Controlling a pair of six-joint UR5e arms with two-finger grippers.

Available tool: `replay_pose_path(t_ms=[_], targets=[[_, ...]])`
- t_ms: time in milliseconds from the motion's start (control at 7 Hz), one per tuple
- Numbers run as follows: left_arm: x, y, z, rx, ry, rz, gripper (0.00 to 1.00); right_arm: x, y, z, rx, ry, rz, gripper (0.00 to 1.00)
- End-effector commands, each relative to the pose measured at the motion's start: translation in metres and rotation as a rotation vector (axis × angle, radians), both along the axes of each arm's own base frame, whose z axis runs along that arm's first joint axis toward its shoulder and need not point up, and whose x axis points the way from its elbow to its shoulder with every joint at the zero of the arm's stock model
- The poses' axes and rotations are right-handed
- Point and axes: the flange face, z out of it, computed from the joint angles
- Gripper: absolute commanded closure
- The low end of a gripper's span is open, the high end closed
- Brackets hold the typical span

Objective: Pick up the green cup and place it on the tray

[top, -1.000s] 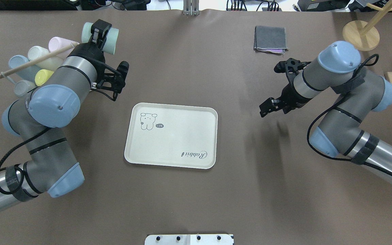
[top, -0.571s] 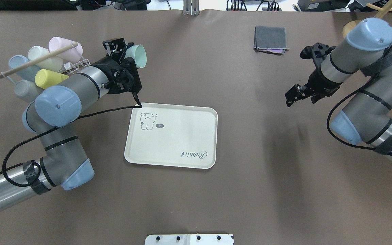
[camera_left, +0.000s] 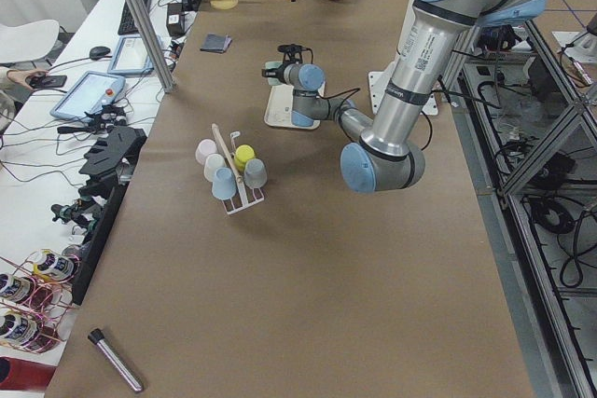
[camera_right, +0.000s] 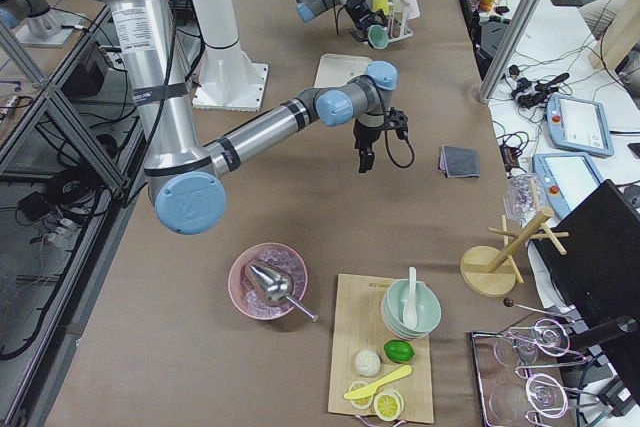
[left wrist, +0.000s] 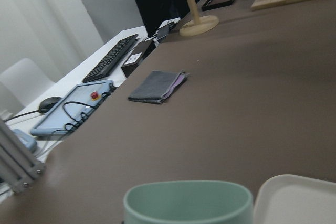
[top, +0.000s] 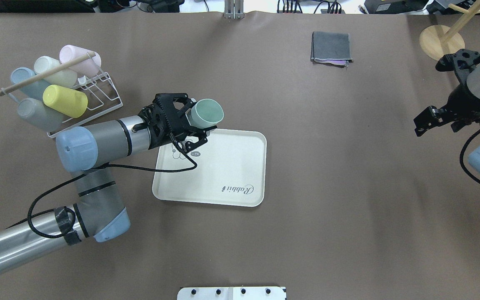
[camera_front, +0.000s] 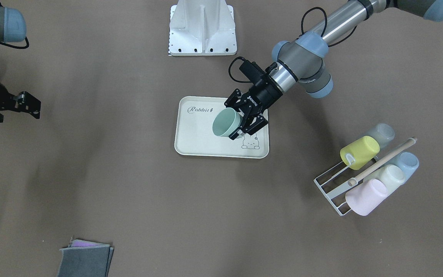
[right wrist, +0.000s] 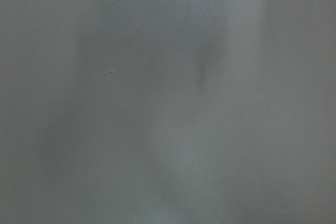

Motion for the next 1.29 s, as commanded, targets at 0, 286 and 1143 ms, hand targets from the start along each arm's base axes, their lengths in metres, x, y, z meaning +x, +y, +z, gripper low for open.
replay_pose_path(t_ms=[0, 286, 1143], targets=[[0.024, 0.027, 0.030, -0.089, 0.150, 0.136, 0.97, 0.028, 0.017, 0.013, -0.029, 0.011, 0.031, 0.00], [0.030, 0.037, 0.020, -0.128, 0.209, 0.176, 0.97, 0.035, 0.022, 0.022, -0.044, 0.020, 0.039, 0.00], [0.065, 0.037, 0.032, -0.269, 0.216, 0.216, 0.90, 0.044, 0.039, 0.055, -0.085, 0.023, -0.009, 0.00]])
